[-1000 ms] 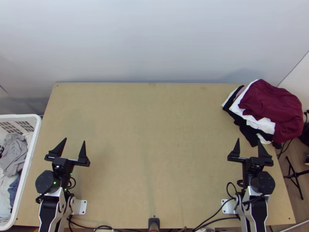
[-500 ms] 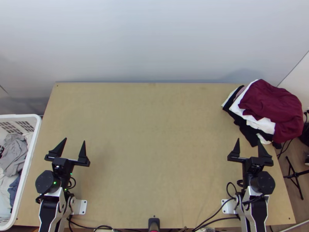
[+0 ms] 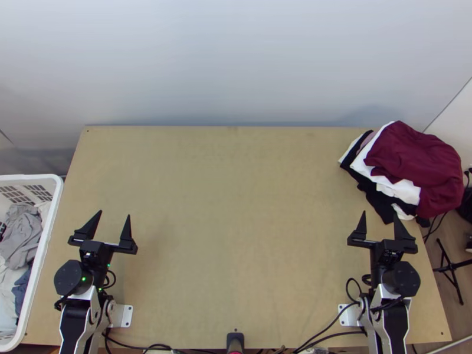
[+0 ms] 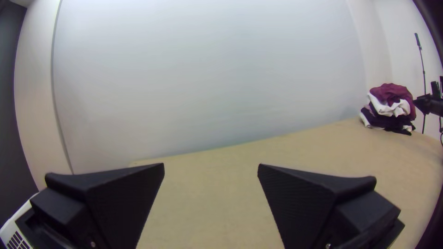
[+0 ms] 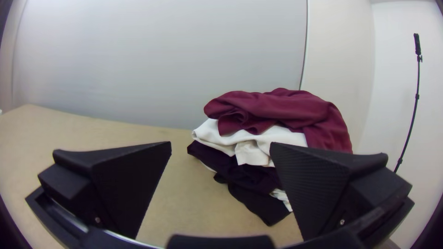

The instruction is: Fold the t-shirt

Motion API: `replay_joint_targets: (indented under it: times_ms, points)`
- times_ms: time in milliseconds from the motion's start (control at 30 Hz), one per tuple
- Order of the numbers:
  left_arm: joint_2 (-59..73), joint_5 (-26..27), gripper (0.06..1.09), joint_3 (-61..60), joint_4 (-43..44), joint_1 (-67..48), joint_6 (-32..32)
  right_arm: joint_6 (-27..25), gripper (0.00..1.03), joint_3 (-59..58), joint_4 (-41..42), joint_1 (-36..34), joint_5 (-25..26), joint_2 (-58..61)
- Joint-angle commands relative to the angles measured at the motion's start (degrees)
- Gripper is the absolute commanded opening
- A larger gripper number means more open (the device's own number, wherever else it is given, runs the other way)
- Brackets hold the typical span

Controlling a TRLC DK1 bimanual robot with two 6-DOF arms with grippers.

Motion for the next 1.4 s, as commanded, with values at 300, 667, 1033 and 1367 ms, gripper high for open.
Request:
replay_joint_targets:
  times_ms: [300, 667, 1033, 1367]
  points:
    - [0.0, 0.0, 1.04, 0.0, 0.0, 0.0, -0.1, 0.5, 0.99, 0.0, 0.1, 0.1, 0.0, 0.0]
    - [0.0, 0.0, 1.04, -0.2, 0.6, 0.0, -10.0, 0.6, 0.99, 0.0, 0.0, 0.2, 0.0, 0.0]
    - [0.0, 0.0, 1.04, -0.2, 0.6, -0.1, -10.0, 2.1, 0.99, 0.0, 0.0, 0.2, 0.0, 0.1]
    - [0.0, 0.0, 1.04, -0.2, 0.6, -0.3, -14.1, 2.1, 0.99, 0.0, 0.0, 1.1, -0.1, 0.1]
